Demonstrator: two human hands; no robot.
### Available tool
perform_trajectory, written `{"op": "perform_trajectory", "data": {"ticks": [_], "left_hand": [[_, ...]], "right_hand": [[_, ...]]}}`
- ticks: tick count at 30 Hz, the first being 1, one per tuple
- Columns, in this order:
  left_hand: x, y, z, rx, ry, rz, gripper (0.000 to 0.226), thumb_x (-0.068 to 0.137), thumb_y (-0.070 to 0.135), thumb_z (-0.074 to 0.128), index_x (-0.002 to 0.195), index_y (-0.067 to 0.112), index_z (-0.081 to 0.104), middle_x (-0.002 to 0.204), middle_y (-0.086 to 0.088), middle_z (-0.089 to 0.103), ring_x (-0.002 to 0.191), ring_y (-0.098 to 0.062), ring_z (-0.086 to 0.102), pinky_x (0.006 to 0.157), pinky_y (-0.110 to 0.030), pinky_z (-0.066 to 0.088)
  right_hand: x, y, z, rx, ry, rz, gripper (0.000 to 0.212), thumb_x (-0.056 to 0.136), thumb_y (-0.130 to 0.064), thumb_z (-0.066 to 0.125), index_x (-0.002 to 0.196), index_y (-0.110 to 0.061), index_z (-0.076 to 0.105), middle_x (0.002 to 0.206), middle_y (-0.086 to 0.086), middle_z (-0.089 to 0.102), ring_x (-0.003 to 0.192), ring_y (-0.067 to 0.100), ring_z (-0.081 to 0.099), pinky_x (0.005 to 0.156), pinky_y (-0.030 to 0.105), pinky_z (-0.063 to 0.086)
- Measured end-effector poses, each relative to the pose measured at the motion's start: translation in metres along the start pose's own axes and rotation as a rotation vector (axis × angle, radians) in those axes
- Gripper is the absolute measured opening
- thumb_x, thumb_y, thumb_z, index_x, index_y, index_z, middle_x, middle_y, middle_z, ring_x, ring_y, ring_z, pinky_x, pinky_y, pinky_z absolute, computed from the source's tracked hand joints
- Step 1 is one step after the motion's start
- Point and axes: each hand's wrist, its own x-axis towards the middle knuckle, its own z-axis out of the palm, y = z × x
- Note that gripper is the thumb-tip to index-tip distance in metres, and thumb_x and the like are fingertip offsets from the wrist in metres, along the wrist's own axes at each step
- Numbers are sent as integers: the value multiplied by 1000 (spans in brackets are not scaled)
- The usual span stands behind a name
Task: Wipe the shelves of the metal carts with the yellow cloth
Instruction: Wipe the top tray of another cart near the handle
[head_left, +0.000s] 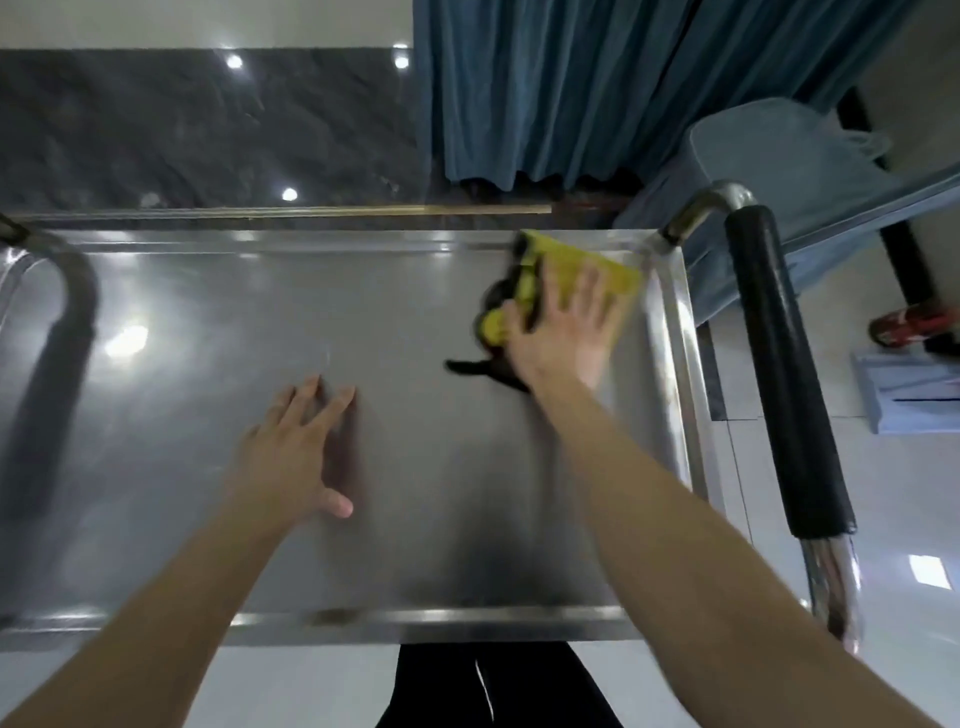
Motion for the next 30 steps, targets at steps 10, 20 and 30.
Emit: {"op": "perform_trajectory", "data": {"ticks": [10, 20, 30], "left_hand": [[-2, -3, 2, -23, 4, -16, 156, 51, 62, 101, 169, 51, -1, 180, 4, -13, 167, -26, 0, 124, -56, 37], [-5, 1, 2, -10, 38, -20, 158, 49, 63, 102, 169, 49, 0, 181, 6, -8, 167, -23, 4, 122, -55, 39], [-5, -5, 1, -25, 46, -12, 166, 38, 69, 102, 172, 32, 12, 181, 8, 3, 165, -24, 14, 121, -58, 41]], "right_hand": [[-3, -4, 14, 75, -5, -346, 68, 104, -69, 32, 167, -41, 30, 178, 6, 17, 166, 25, 6, 132, 53, 4], [-54, -45, 18, 64, 20, -130, 78, 100, -64, 35, 170, -29, 26, 176, 23, 7, 164, 40, -2, 129, 63, -1], [-81, 62, 7, 88, 102, -166, 64, 104, -58, 44, 165, -41, 35, 177, 6, 23, 165, 26, 12, 132, 53, 11]]}}
